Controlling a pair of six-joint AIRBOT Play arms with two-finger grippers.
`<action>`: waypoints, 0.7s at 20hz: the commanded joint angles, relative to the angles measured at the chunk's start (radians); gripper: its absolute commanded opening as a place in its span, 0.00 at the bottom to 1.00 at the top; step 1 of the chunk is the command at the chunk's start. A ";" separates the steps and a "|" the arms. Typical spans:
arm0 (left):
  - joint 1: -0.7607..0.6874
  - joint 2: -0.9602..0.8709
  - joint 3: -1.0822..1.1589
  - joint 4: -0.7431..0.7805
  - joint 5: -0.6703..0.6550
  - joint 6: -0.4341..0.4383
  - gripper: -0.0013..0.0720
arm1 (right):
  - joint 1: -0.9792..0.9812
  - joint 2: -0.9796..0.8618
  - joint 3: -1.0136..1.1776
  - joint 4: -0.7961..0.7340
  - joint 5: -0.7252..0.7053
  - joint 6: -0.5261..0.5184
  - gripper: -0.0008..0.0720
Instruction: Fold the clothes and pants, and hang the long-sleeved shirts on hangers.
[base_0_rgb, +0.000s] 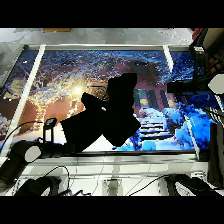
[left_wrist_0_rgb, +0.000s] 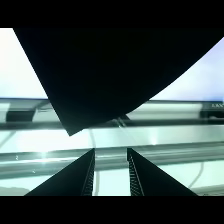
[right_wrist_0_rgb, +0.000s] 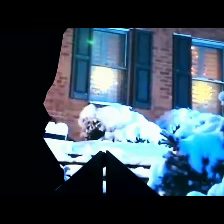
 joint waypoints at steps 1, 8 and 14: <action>0.001 0.008 -0.080 -0.046 0.017 -0.021 0.32 | 0.000 0.000 0.000 0.001 0.001 -0.053 0.03; 0.270 -0.035 -0.138 -0.168 0.025 0.097 0.28 | -0.002 0.000 0.000 0.002 0.002 -0.077 0.03; 0.498 -0.039 -0.143 -0.263 0.021 0.193 0.91 | -0.002 0.000 0.000 0.002 -0.015 -0.077 0.03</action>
